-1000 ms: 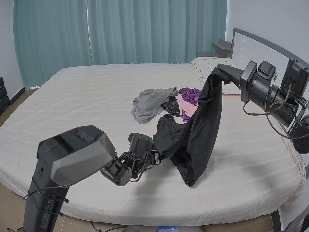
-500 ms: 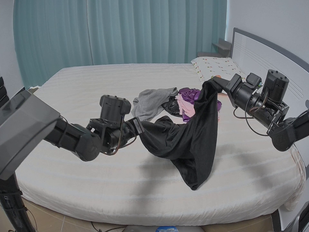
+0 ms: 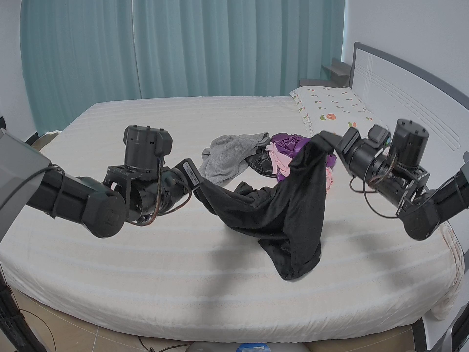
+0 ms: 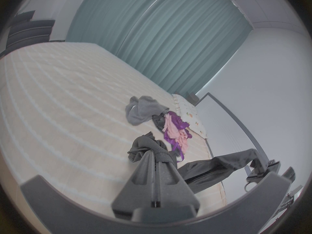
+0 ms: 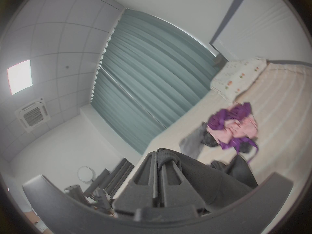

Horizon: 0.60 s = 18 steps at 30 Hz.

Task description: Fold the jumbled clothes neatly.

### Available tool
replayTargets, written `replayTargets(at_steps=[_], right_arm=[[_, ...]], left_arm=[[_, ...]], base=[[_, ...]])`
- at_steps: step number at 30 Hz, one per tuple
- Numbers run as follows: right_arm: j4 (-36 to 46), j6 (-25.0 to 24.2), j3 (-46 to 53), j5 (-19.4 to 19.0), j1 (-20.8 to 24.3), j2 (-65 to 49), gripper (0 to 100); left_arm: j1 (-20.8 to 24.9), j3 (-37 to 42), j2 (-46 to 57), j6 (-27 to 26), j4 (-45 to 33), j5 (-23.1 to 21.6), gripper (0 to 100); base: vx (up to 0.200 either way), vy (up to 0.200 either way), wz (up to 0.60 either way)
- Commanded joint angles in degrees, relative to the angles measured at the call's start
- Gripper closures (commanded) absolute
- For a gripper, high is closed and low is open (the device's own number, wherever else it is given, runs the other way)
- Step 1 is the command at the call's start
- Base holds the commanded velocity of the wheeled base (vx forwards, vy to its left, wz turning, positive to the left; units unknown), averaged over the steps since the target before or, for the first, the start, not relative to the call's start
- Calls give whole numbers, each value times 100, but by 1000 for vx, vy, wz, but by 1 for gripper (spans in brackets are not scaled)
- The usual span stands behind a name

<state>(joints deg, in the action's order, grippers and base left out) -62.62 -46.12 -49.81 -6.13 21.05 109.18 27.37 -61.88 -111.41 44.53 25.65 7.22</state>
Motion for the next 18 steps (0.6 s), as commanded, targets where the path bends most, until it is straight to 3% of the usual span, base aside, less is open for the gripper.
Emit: replayTargets(at_steps=[1,7,12,18], right_arm=[[-136,-29,630,174,83,569,100],[-206,-20,991,262,303,745,100],[-215,-20,1044,499,356,728,100],[-215,-20,1167,622,461,675,100]], left_arm=[[172,668,-21,310,45,-63,100],[181,1143,-214,662,494,-238,100],[172,1451,-399,688,1065,-221,100],[137,1723,-364,697,1153,-273,100]], base=[[0,0,0],[0,0,0],[0,0,0],[0,0,0]])
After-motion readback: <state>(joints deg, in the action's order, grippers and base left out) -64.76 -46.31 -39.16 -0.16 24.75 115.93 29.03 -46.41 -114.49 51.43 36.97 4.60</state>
